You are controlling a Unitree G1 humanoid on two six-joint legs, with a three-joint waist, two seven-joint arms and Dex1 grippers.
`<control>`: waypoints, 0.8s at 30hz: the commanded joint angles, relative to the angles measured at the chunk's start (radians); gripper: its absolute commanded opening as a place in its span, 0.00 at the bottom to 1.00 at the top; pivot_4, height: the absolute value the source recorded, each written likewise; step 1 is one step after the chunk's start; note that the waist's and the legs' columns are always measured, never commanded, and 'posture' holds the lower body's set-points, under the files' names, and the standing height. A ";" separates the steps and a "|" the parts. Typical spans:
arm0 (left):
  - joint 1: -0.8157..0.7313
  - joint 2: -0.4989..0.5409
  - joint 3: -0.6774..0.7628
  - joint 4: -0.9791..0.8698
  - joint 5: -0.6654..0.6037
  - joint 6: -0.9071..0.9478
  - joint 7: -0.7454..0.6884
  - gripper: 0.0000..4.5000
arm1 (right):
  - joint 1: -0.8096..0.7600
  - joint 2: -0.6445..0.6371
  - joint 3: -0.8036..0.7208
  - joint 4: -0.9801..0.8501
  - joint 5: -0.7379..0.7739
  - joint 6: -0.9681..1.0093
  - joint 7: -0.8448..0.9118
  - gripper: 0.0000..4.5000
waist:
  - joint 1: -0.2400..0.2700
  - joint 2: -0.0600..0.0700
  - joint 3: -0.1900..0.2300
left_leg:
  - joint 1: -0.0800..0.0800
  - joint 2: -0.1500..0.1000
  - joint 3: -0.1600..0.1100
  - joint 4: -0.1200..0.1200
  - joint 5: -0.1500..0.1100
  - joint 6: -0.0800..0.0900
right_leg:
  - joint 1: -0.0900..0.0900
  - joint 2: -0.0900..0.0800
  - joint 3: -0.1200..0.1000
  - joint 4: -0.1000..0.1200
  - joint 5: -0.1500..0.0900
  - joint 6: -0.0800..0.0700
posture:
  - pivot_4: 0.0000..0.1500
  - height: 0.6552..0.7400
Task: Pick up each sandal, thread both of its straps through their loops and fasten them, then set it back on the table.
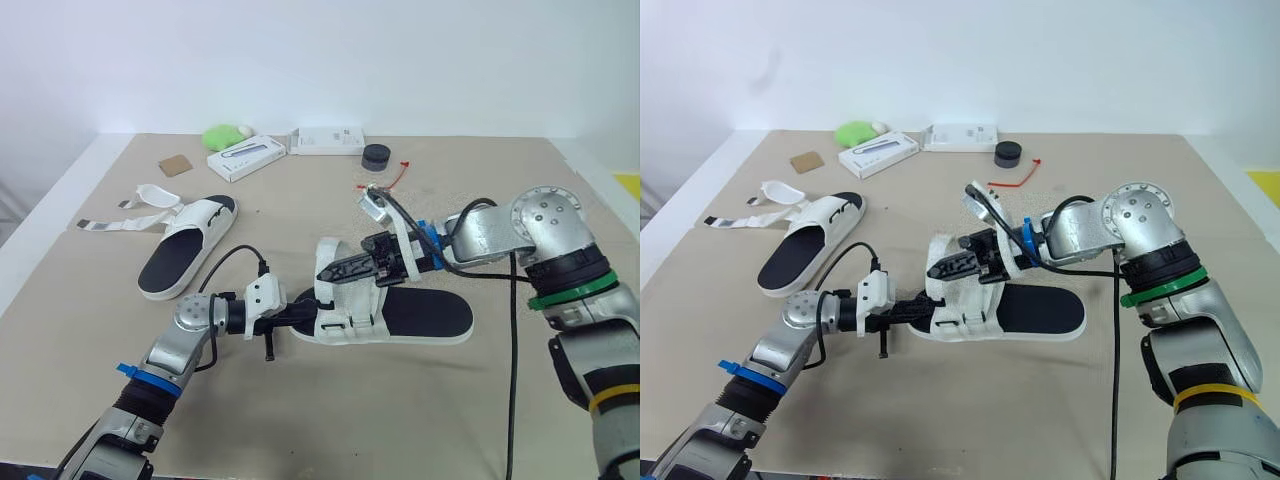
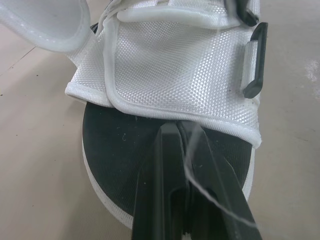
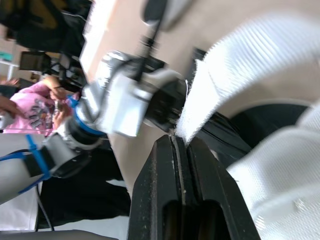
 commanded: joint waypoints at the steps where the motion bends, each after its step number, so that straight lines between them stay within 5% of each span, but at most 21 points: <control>1: 0.089 0.017 -0.096 0.143 0.103 0.088 0.005 0.00 | -0.021 0.010 -0.010 0.008 0.020 0.027 -0.018 0.01 | 0.000 0.000 0.000 | 0.000 0.000 0.000 0.000 0.000 0.000 | 0.000 0.000 0.000 0.000 0.000 0.000 | 1.00 1.00; 24: 0.109 0.025 -0.087 0.129 0.095 0.093 0.020 0.00 | -0.011 0.059 -0.059 0.116 -0.122 0.148 0.008 0.01 | -0.001 0.002 -0.001 | 0.000 0.000 0.000 0.000 0.000 0.000 | 0.000 0.000 0.000 0.000 0.000 0.001 | 1.00 1.00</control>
